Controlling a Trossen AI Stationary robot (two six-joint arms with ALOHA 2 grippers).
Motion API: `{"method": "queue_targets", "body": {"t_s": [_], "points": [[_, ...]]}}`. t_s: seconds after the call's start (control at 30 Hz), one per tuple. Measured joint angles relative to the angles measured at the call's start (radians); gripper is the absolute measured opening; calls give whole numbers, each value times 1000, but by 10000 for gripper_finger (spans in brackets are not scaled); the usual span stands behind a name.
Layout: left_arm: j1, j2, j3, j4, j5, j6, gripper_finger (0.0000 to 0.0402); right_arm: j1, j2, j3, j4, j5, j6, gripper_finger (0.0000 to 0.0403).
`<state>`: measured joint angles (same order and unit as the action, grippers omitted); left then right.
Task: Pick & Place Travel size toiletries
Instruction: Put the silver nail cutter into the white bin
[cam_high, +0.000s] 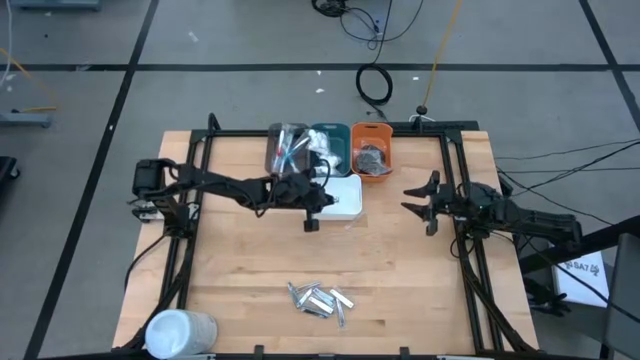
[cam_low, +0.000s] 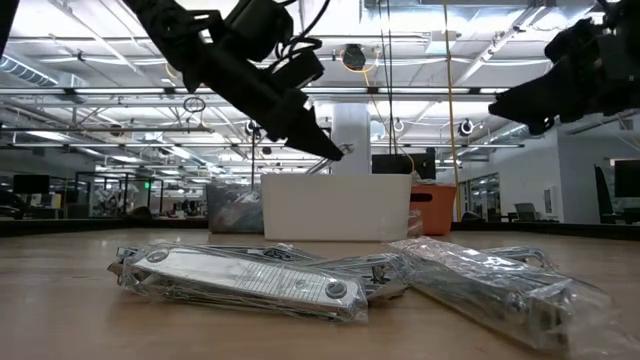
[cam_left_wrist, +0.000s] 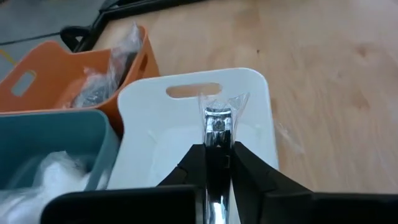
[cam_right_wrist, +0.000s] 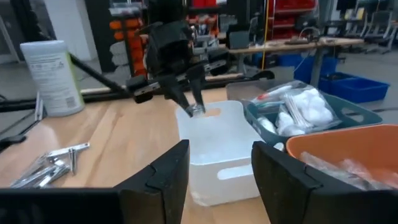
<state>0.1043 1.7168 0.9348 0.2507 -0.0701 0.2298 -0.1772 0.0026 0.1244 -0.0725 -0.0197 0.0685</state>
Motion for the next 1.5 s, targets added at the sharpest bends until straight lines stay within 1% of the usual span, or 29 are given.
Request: {"method": "queue_targets", "body": {"t_s": [0.07,0.17,0.3,0.5,0.57,0.7,0.83,1.0,1.17,1.33,1.43,1.5], "points": [[10,-1,0,9,24,-1,29,0,1,-52,106,-1,0,153],[14,-1,0,13,37,-15,31,0,1,-105,208,0,-2,144],[14,-1,0,11,37,-27,43,0,7,-105,197,-5,1,138],[15,-1,0,8,36,-45,31,0,6,-106,200,-7,23,138],[16,-1,0,5,23,-50,33,0,6,-107,202,-7,25,139],[17,-1,0,3,-33,-55,60,0,6,-108,203,-7,25,141],[17,-1,0,7,-35,-54,90,0,6,-108,202,-7,25,141],[18,-1,0,8,-35,-59,109,0,6,-109,203,-7,24,141],[19,-1,0,19,-36,-57,112,0,6,-109,202,-7,25,141],[19,-1,0,87,-36,-57,112,0,6,-109,203,-7,24,141],[11,-3,0,125,-21,-136,113,0,6,-109,203,-7,24,141],[-2,-18,0,129,18,-162,113,0,6,-109,202,-8,25,141]]}}
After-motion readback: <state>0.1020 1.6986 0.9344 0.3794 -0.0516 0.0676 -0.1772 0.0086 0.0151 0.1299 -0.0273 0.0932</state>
